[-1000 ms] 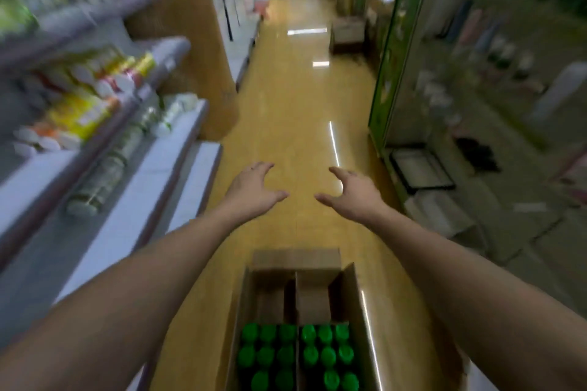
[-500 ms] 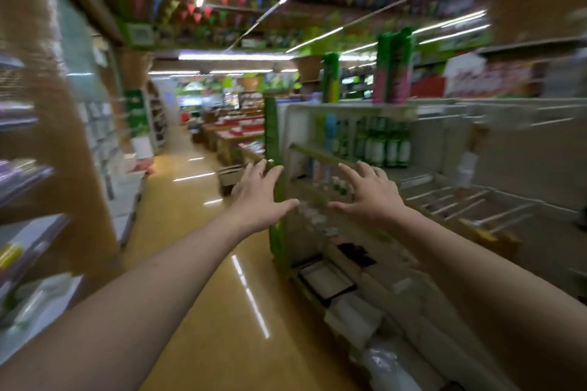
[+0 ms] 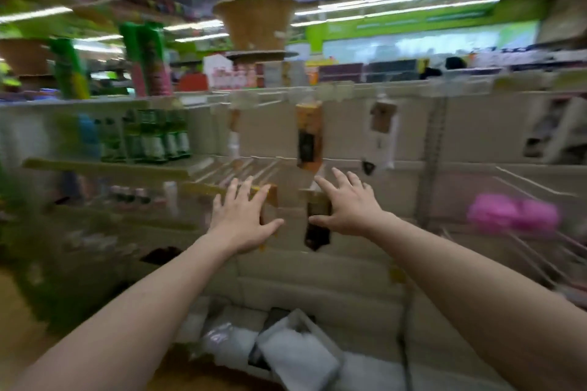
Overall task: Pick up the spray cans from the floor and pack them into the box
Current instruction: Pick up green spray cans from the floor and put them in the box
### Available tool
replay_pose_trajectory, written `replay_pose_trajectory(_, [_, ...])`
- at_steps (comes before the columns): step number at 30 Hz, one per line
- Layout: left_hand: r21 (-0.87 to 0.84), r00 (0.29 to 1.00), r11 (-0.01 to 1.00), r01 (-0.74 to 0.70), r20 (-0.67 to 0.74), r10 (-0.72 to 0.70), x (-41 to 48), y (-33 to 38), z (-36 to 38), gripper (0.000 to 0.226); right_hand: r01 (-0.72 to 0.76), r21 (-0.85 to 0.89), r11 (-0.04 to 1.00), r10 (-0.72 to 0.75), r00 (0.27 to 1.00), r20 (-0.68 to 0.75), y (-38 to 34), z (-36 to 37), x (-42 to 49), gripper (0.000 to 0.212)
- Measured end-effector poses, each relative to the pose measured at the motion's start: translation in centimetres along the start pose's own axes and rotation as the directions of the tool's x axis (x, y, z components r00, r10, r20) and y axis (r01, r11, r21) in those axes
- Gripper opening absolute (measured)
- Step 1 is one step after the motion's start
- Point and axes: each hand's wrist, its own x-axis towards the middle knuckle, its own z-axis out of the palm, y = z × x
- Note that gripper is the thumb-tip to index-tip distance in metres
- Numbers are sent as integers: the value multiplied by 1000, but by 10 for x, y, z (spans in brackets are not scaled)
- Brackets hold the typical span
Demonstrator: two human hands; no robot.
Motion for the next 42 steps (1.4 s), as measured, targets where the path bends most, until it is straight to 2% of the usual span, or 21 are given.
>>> replay_pose_trajectory(3, [-97, 996, 994, -59, 62, 65, 7, 64, 35, 89, -134, -27, 991, 135, 990, 44, 60, 8, -50, 97])
replay_pose_trajectory(7, [-210, 975, 971, -115, 164, 151, -6, 151, 86, 90, -317, -13, 948, 316, 938, 142, 130, 29, -111, 102])
replay_pose_trajectory(12, [-198, 928, 961, -195, 281, 246, -23, 226, 147, 90, -377, -6, 926, 368, 901, 229, 192, 68, -158, 103])
replay_pose_trajectory(17, [-216, 890, 973, -82, 424, 169, -32, 266, 198, 91, -395, 0, 919, 372, 867, 332, 248, 118, -183, 106])
replay_pose_trajectory(25, [-143, 812, 984, 107, 584, -3, -54, 266, 276, 91, -400, 134, 907, 274, 800, 534, 289, 214, -185, 105])
replay_pose_trajectory(28, [-153, 781, 973, 175, 623, -43, -66, 254, 312, 93, -421, 160, 893, 238, 742, 627, 283, 257, -191, 106])
replay_pose_trajectory(33, [-235, 742, 933, 274, 669, -50, -79, 229, 391, 96, -481, 107, 870, 260, 632, 730, 265, 340, -201, 108])
replay_pose_trajectory(37, [-311, 688, 861, 403, 723, -61, -90, 206, 490, 102, -561, 71, 825, 316, 561, 765, 260, 430, -203, 108])
replay_pose_trajectory(42, [-365, 635, 685, 630, 749, -186, -122, 181, 631, 105, -679, 125, 723, 379, 541, 751, 258, 568, -214, 110])
